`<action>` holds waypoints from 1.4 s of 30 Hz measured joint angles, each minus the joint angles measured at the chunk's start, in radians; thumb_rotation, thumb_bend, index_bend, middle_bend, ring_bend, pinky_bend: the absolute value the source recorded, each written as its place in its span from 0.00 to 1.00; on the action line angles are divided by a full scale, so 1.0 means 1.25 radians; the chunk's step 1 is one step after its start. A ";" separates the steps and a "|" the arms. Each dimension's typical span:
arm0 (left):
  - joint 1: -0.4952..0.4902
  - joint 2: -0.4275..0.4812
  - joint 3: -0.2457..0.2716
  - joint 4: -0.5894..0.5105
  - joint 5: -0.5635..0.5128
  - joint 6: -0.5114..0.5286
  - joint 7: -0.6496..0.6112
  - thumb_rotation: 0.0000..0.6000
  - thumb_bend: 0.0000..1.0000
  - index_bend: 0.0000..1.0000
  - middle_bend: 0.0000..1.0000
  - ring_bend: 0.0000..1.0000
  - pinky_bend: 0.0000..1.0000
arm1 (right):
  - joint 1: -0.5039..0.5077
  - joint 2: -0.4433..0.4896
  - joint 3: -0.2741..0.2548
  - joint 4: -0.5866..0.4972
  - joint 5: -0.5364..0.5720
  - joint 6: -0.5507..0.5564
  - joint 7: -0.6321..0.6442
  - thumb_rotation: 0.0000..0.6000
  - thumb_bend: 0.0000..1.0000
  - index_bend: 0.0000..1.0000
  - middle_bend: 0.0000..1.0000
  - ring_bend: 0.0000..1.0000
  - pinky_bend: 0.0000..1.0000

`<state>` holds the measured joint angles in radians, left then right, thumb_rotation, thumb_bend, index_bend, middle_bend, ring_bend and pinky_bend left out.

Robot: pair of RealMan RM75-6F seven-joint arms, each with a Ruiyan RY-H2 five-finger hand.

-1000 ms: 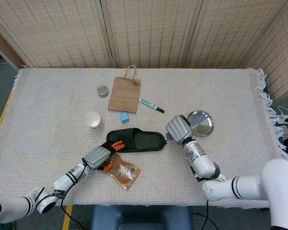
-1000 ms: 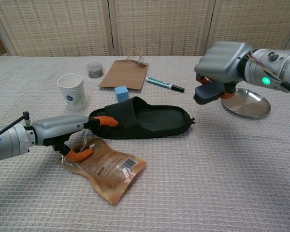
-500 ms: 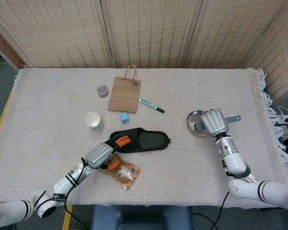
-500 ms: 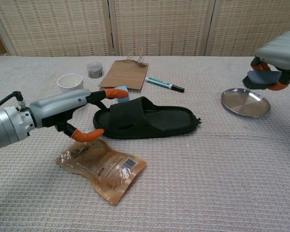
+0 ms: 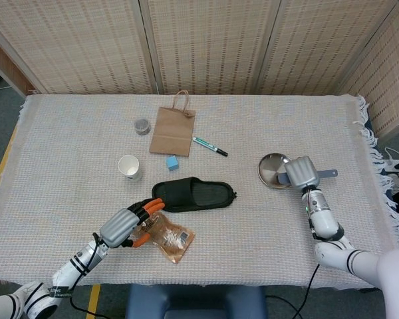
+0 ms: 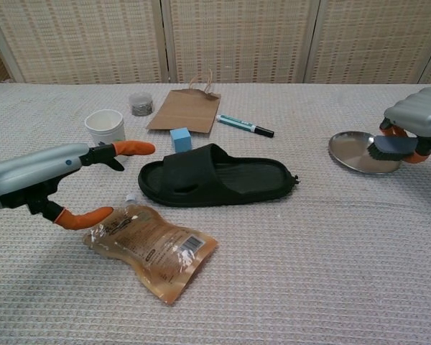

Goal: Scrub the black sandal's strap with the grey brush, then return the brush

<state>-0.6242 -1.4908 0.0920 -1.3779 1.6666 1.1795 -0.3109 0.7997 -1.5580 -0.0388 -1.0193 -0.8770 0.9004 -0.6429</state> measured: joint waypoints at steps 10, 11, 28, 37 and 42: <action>0.003 0.004 0.004 0.004 0.012 -0.003 -0.006 1.00 0.47 0.00 0.00 0.00 0.15 | 0.031 -0.077 0.071 0.076 0.006 -0.051 -0.037 1.00 0.80 0.57 0.58 0.46 0.70; 0.003 0.004 0.003 0.005 0.011 -0.004 -0.008 1.00 0.47 0.00 0.00 0.00 0.15 | 0.032 -0.078 0.073 0.075 0.008 -0.053 -0.046 1.00 0.80 0.55 0.57 0.45 0.70; -0.002 -0.007 -0.009 0.031 -0.002 -0.032 -0.028 1.00 0.47 0.00 0.00 0.00 0.15 | 0.029 -0.049 0.089 -0.003 0.157 -0.052 -0.248 1.00 0.67 0.02 0.24 0.17 0.45; -0.001 -0.016 -0.010 0.035 -0.004 -0.042 -0.015 1.00 0.47 0.00 0.00 0.00 0.15 | 0.020 -0.024 0.073 -0.039 0.156 -0.057 -0.252 1.00 0.49 0.00 0.21 0.14 0.43; 0.001 -0.013 -0.010 0.033 -0.003 -0.038 -0.015 1.00 0.47 0.00 0.00 0.00 0.15 | 0.016 -0.005 0.074 -0.066 0.150 -0.049 -0.239 1.00 0.41 0.00 0.21 0.14 0.40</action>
<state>-0.6232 -1.5071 0.0794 -1.3365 1.6626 1.1322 -0.3291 0.8201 -1.5641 0.0543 -1.1021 -0.6897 0.8390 -0.9422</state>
